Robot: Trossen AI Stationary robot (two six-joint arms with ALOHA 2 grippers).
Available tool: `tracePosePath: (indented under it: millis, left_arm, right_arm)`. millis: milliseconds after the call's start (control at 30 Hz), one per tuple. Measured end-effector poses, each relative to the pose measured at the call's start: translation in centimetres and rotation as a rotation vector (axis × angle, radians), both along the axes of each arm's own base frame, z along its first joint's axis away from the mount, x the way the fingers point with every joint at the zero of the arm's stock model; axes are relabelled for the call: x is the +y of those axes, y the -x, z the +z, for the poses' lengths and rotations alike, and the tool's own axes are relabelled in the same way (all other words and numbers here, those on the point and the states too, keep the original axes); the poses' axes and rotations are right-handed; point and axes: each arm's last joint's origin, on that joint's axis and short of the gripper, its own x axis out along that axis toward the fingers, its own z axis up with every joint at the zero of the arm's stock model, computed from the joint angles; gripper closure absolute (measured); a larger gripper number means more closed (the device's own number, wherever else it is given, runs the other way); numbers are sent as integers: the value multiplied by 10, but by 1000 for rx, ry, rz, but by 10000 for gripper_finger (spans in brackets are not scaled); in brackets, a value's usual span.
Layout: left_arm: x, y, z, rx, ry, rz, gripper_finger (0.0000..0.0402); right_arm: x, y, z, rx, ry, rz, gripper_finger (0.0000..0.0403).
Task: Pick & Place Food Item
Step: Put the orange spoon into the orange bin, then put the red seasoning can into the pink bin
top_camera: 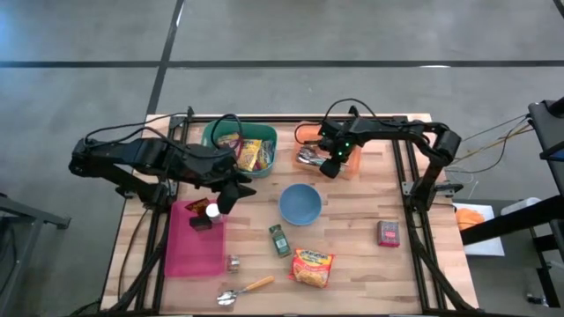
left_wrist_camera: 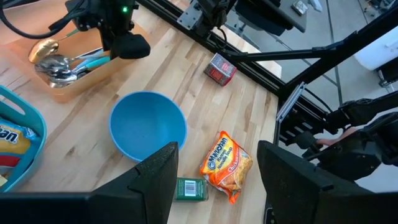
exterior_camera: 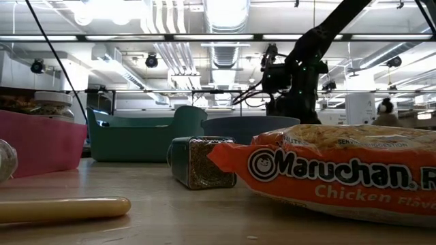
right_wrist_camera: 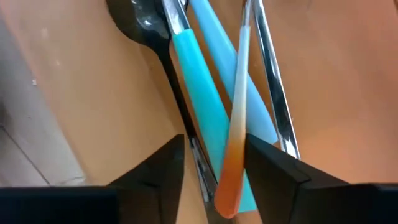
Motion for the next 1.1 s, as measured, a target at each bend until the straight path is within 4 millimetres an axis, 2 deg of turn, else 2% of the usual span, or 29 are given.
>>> tracePosePath:
  millis: [200,500,733,900,1100]
  left_arm:
    - [0,0,0,0,0,0,182]
    - [1,1,-2,22,-24,21,182]
    - [3,6,-7,88,-69,64,182]
    - [5,6,-8,90,-111,91,182]
    - [8,6,-8,93,-154,73,182]
  right_arm:
    - [2,3,15,-34,30,-16,209]
    - [10,13,50,-127,56,-111,205]
    - [34,25,81,-162,30,-181,205]
    - [57,40,96,-93,-42,-296,205]
    - [90,56,108,18,-35,-391,205]
